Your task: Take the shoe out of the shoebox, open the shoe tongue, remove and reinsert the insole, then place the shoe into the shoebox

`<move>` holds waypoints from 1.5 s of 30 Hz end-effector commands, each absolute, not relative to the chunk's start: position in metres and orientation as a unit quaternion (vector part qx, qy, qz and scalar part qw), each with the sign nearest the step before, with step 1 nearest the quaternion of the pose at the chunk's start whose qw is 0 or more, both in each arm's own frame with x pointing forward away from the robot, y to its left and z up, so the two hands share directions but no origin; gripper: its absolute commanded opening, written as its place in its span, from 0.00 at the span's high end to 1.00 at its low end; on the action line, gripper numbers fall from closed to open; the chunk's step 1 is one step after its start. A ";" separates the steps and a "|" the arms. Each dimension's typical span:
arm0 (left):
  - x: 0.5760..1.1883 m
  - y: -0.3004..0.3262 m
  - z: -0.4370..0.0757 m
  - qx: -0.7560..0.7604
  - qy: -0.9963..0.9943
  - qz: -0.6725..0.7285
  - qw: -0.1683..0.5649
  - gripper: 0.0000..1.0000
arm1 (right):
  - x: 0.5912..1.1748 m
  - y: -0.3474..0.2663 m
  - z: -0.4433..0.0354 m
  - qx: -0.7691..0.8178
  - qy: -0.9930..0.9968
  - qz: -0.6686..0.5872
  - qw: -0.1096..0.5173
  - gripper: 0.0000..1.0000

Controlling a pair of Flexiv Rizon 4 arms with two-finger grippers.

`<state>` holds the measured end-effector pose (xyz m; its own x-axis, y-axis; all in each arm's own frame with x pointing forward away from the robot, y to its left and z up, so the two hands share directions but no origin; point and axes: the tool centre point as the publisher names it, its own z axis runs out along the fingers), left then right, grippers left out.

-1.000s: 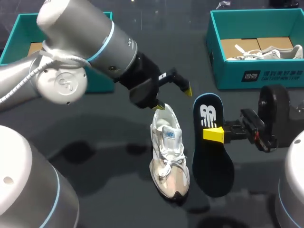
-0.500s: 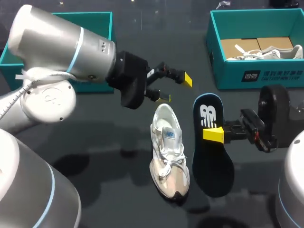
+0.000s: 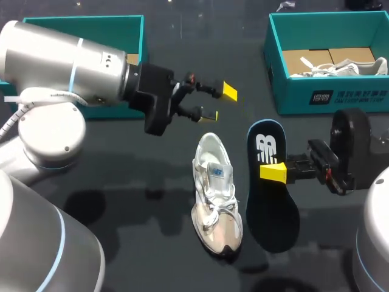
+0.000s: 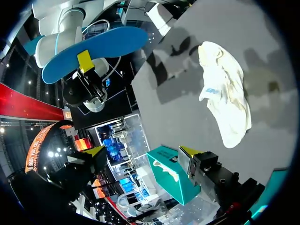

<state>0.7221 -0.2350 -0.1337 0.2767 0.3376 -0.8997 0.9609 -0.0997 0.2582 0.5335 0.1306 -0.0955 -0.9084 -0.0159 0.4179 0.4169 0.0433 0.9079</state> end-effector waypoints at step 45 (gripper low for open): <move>0.740 -0.203 -0.093 0.542 0.506 -0.398 0.540 0.00 | 0.650 0.083 -0.091 -0.305 -0.647 -0.647 0.263 1.00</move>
